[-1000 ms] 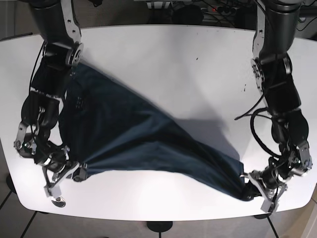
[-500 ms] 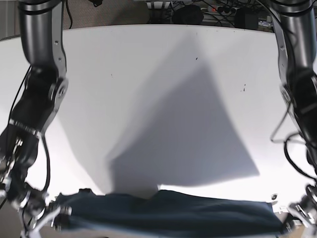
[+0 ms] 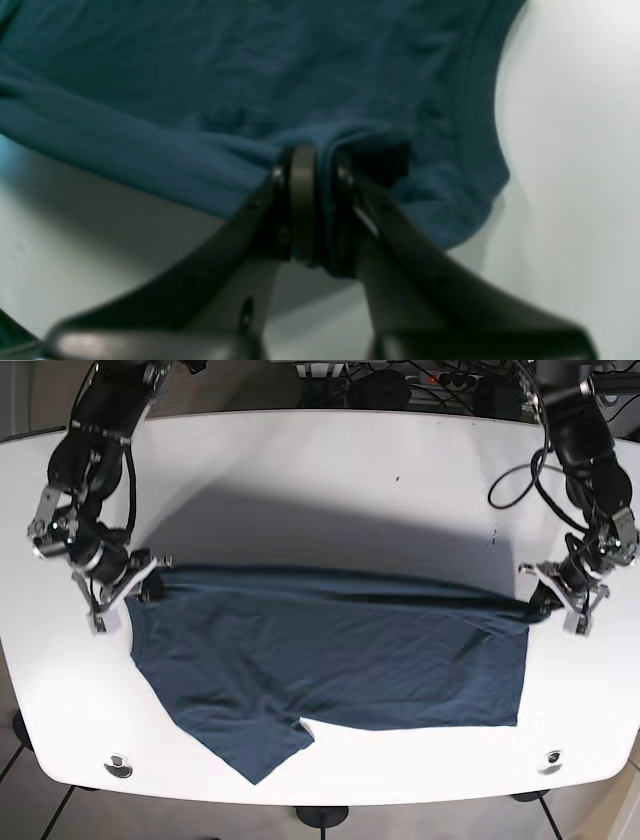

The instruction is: Fold the T-shirt properly

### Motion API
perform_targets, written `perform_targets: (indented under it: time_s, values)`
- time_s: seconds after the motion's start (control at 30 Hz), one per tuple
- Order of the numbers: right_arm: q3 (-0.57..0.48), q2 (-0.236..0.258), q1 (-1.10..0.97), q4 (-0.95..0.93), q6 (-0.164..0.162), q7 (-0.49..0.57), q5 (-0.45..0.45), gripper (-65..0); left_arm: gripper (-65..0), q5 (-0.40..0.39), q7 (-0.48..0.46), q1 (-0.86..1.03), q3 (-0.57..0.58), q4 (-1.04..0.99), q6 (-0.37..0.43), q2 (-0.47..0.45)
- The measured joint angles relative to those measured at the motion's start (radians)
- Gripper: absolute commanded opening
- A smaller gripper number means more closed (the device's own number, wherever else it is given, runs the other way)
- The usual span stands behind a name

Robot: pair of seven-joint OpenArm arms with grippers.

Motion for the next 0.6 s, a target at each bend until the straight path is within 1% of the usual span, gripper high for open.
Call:
perform_targets:
  time_s: [0.13, 0.3, 0.37, 0.47, 0.6]
  values:
    - [0.0, 0.001, -0.105, 0.047, 0.0, 0.001, -0.006, -63.1, -63.9, -0.007, -0.008, 0.111, -0.006, 0.068, 0.002, 0.002]
    - [0.0, 0.0, -0.206, 0.082, 0.0, 0.007, -0.002, -63.1, -63.9, -0.008, -0.008, 0.222, -0.06, 0.101, 0.002, 0.005]
    - [0.0, -0.01, -0.233, 0.082, 0.0, 0.008, -0.002, -63.1, -63.9, -0.008, -0.009, 0.25, -0.081, 0.104, 0.001, 0.005]
    - [0.0, -0.016, -0.27, 0.082, 0.0, 0.008, 0.005, -63.1, -63.9, -0.014, -0.014, 0.301, -0.162, 0.106, 0.0, 0.027]
    - [-0.001, -0.026, -0.339, 0.082, 0.0, 0.018, 0.008, -63.1, -63.9, -0.016, -0.012, 0.374, -0.237, 0.106, -0.006, 0.039]
